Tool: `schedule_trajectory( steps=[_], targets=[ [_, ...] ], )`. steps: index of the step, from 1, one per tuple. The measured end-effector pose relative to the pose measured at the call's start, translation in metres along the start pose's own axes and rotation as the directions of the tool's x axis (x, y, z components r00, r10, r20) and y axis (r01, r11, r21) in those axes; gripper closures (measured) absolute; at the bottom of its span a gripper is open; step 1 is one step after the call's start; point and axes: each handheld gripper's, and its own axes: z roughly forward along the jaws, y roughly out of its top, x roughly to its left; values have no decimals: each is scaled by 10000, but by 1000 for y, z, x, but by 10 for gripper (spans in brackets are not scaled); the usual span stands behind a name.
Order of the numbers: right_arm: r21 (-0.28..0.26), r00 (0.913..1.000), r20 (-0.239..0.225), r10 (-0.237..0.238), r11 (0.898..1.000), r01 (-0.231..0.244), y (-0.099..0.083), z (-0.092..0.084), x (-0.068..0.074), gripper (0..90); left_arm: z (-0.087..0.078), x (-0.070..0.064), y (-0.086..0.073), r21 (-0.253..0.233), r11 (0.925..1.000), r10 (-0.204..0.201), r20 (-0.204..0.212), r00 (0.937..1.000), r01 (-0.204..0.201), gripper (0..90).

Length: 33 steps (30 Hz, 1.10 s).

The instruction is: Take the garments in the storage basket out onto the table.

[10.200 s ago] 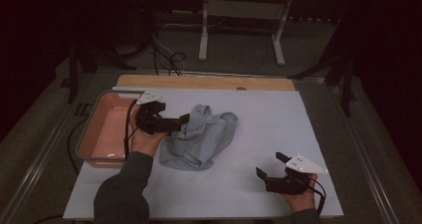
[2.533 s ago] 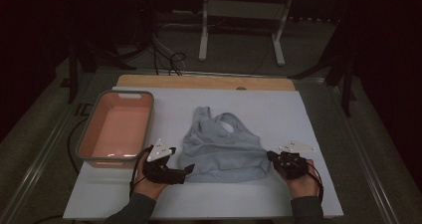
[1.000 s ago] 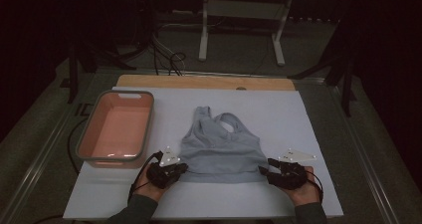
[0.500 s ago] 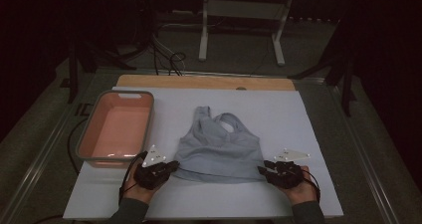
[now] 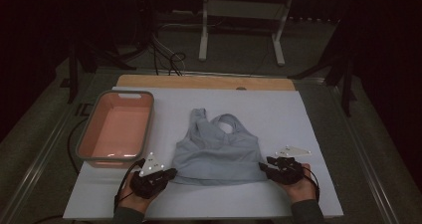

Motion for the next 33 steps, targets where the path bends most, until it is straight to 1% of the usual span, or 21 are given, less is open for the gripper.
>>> schedule_trajectory(
  steps=[5,7,9,10,12,13,14,16,19,20,21,22,24,25,26,27,28,29,30,31,33],
  targets=[
    [-55,9999,68,143,9999,-143,0,-2,-2,582,-8,-7,-11,288,9996,-45,107,9999,42,875],
    [-80,9998,102,162,9998,-162,0,-2,-3,568,-10,-9,-14,482,9988,50,213,9998,-60,874],
    [-103,9999,56,161,9998,-160,1,-2,-2,549,-10,-10,-15,412,9991,26,297,9996,-39,855],
    [-114,9998,34,174,9998,-174,1,-2,-2,541,-10,-9,-15,299,9996,-7,282,9996,-2,819],
    [-146,9998,34,177,9997,-176,2,0,-1,521,-10,-6,-12,1,10000,-74,473,9989,74,757],
    [-134,9998,45,189,9997,-188,3,0,0,511,-9,-5,-10,-173,9998,-105,480,9988,113,723],
    [-136,9998,69,201,9997,-200,3,1,0,502,-7,-5,-9,-258,9996,-120,481,9988,132,694],
    [-166,9996,100,249,9996,-247,5,3,0,475,-1,-4,-6,-357,9993,-84,653,9978,108,667],
    [-214,9991,201,381,9991,-377,7,5,0,426,12,-7,0,-274,9996,72,832,9965,-50,619],
    [-214,9991,201,381,9991,-377,7,5,0,426,12,-7,0,-274,9996,72,832,9965,-50,603],
    [-230,9989,239,407,9989,-401,7,5,0,409,19,-10,2,-224,9996,217,842,9962,-199,603],
    [-243,9985,300,447,9987,-440,8,5,0,392,21,-12,3,-182,9995,281,783,9965,-268,563],
    [-269,9981,398,480,9985,-469,8,7,-1,388,25,-13,4,-177,9991,386,514,9979,-377,505],
    [-253,9978,398,527,9983,-518,9,7,-1,388,26,-14,5,-200,9990,419,401,9983,-411,488],
    [-242,9979,364,544,9983,-536,9,8,-1,395,28,-13,6,-248,9989,409,181,9990,-404,472],
    [-193,9979,371,523,9985,-516,9,9,-1,425,29,-12,7,-255,9989,403,75,9992,-401,445],
    [-155,9982,332,491,9987,-486,9,11,-1,445,30,-11,8,-198,9988,453,-32,9990,-453,443],
    [-74,9976,366,580,9983,-577,9,11,0,460,33,-11,9,-106,9988,477,-188,9987,-479,448],
    [-26,9977,409,549,9985,-549,9,13,1,476,36,-10,9,64,9979,649,-428,9970,-647,469],
    [21,9973,440,591,9982,-592,9,14,1,491,39,-11,9,290,9963,824,-656,9944,-806,524],
    [57,9966,474,667,9977,-670,10,16,0,520,46,-11,9,728,9925,1041,-797,9914,-983,630]
  ],
)
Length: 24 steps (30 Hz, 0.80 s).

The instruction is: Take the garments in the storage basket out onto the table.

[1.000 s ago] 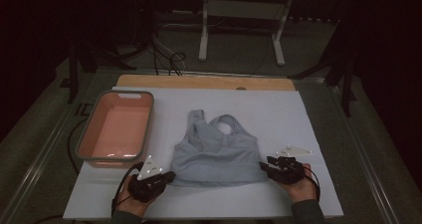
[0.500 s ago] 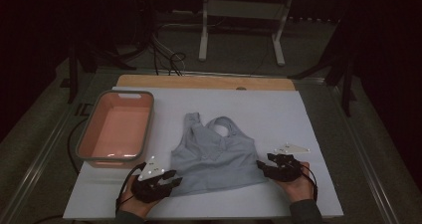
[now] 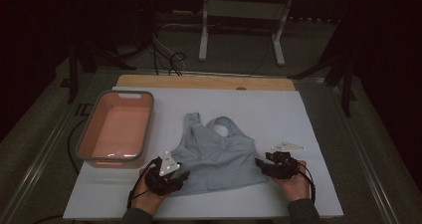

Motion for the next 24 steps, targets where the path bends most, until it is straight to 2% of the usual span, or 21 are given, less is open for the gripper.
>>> schedule_trajectory(
  steps=[4,6,11,12,13,15,17,20,24],
  targets=[
    [188,9999,-58,149,9997,-148,0,4,-1,553,3,-1,0,309,9995,65,177,9998,-71,844],
    [326,9999,-20,148,9994,-147,0,6,1,572,0,-1,0,318,9995,62,301,9995,-71,888],
    [575,10000,-19,90,9983,-89,0,11,4,586,-5,2,-1,258,9995,-208,507,9985,195,899],
    [677,9999,-9,124,9976,-123,0,12,4,590,-8,3,-2,169,9990,-425,668,9969,415,899],
    [897,9998,-96,198,9958,-188,-1,14,5,628,-10,3,-3,78,9989,-475,726,9962,471,900],
    [961,9985,-443,317,9950,-274,-1,16,5,740,-12,2,-3,39,9989,-465,718,9963,463,900],
    [1010,9988,-464,147,9948,-100,0,16,9,799,-13,2,-3,28,9990,-437,727,9964,437,900],
    [1057,9993,-311,-191,9942,223,1,14,14,829,-13,2,-3,12,9988,-490,719,9962,490,900],
    [1001,9990,-413,-194,9947,234,0,6,13,835,-14,2,-3,-36,9984,-565,851,9948,570,900]
  ],
)
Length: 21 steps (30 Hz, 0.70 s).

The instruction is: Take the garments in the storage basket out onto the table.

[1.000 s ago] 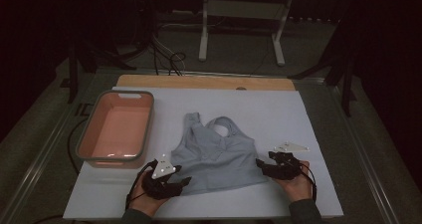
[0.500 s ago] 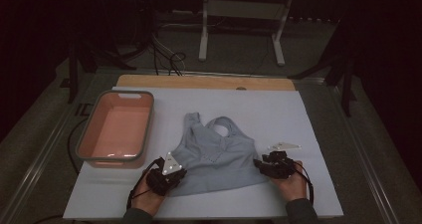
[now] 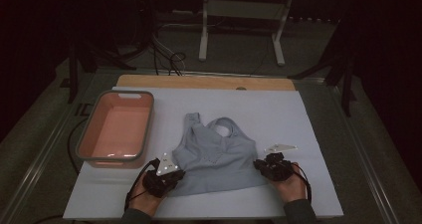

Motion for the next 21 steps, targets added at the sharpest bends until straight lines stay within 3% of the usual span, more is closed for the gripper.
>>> schedule_trajectory(
  steps=[7,14,15,17,21],
  targets=[
    [-122,9998,-215,-51,9999,49,-16,-29,1,835,-4,-7,-1,-61,10000,78,381,9992,-76,898],
    [-7,9992,-246,-308,9995,308,-29,-41,7,826,-13,-17,-2,-191,9995,253,735,9970,-240,889],
    [-21,9988,-323,-357,9994,356,-29,-42,8,805,-14,-16,-2,-366,9990,281,719,9970,-255,845],
    [-237,9989,-229,-397,9990,392,-27,-43,9,683,-16,-13,1,-724,9972,230,787,9966,-173,738],
    [-1100,9993,11,-361,9933,360,-12,-45,4,523,-17,-5,6,-1308,9909,-245,522,9983,311,537]
  ],
)
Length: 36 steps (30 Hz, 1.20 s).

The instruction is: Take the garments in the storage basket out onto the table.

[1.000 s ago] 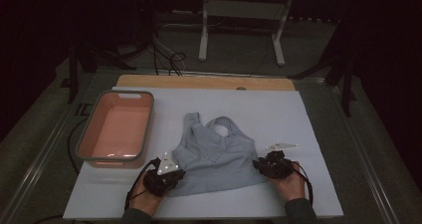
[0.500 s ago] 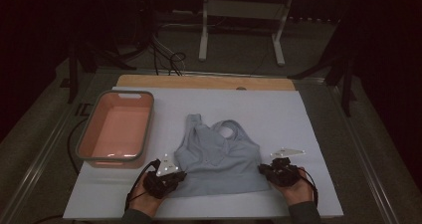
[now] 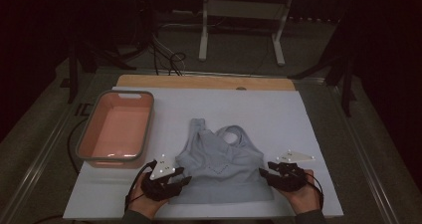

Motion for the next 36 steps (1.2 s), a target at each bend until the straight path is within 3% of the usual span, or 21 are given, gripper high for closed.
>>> schedule_trajectory(
  steps=[4,8,15,17,20,22,23,26,28,35,36],
  targets=[
    [-516,9997,-21,-231,9984,230,18,6,-5,495,2,9,5,-173,9993,-340,-352,9988,334,412],
    [-790,9994,-298,154,9967,-177,33,20,-12,492,3,16,11,-285,9984,-511,-542,9972,496,399],
    [-387,9984,-545,141,9991,-162,45,46,-11,502,18,28,25,-216,9962,-862,-843,9927,846,391],
    [-132,9977,-674,93,9999,-103,47,52,-10,495,24,30,27,-157,9973,-724,-944,9929,712,401],
    [219,9961,-872,106,9997,-87,48,60,-8,493,34,28,26,251,9976,-620,-948,9936,646,467],
    [407,9951,-977,146,9991,-107,48,63,-9,537,38,27,24,565,9972,-447,-684,9967,486,633],
    [501,9936,-1117,172,9987,-116,48,63,-10,593,38,27,23,700,9964,-432,-541,9976,469,746],
    [729,9877,-1545,237,9973,-125,47,60,-11,814,38,26,21,766,9960,-430,-385,9983,458,879],
    [662,9874,-1566,220,9977,-118,47,56,-11,899,36,25,21,767,9963,-371,-353,9987,397,887],
    [452,9932,-1138,261,9988,-211,38,40,-17,899,31,24,18,810,9961,-321,-370,9988,350,892],
    [390,9942,-1039,279,9990,-240,38,40,-18,856,30,24,18,804,9961,-339,-400,9986,370,893]
  ],
)
